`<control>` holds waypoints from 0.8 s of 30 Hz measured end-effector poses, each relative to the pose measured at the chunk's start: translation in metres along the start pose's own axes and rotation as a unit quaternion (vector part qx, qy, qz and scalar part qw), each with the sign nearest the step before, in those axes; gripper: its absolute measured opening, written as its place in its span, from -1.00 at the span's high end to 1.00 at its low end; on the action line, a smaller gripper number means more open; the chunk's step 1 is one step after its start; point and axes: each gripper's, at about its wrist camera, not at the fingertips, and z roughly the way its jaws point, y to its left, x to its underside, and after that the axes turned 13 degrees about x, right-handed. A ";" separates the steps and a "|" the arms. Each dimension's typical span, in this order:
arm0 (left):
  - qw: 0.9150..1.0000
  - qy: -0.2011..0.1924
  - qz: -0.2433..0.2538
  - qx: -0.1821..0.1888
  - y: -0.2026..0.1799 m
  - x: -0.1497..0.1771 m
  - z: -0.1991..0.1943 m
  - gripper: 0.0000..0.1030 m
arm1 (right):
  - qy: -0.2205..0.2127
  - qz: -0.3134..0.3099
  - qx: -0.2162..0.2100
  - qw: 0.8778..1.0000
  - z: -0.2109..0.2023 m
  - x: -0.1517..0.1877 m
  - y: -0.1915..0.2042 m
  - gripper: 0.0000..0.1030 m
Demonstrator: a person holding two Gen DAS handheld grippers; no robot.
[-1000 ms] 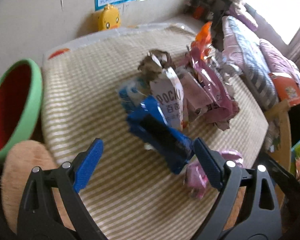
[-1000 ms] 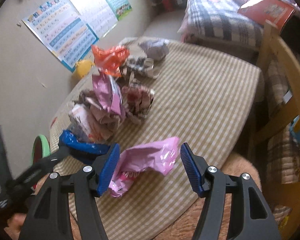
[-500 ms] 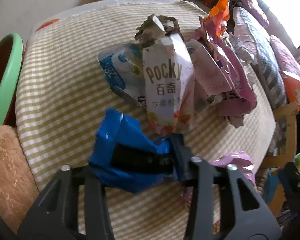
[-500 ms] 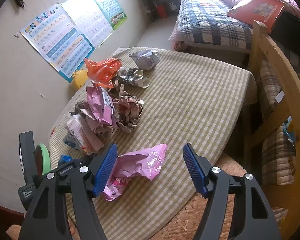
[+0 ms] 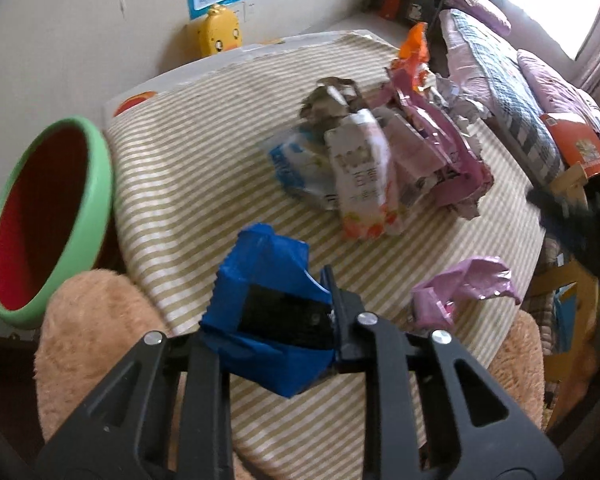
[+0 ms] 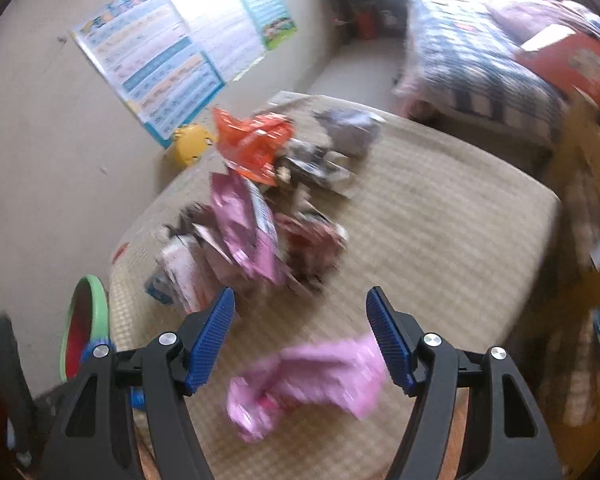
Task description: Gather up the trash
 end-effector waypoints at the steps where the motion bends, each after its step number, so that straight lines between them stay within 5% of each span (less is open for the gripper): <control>1: 1.000 -0.001 -0.002 -0.003 0.002 0.001 -0.001 0.56 | -0.002 -0.007 -0.005 1.000 0.005 -0.007 0.006 -0.27; 13: 1.000 -0.001 0.008 0.000 -0.001 0.004 -0.004 0.55 | 0.060 -0.064 0.016 0.996 0.087 -0.042 0.061 -0.14; 15: 1.000 0.000 0.008 -0.001 -0.001 0.005 -0.003 0.55 | 0.065 -0.064 0.010 0.996 0.089 -0.040 0.061 0.16; 24: 1.000 0.015 0.011 -0.004 -0.001 0.009 0.010 0.51 | 0.049 -0.039 -0.031 0.998 0.044 -0.021 0.043 0.21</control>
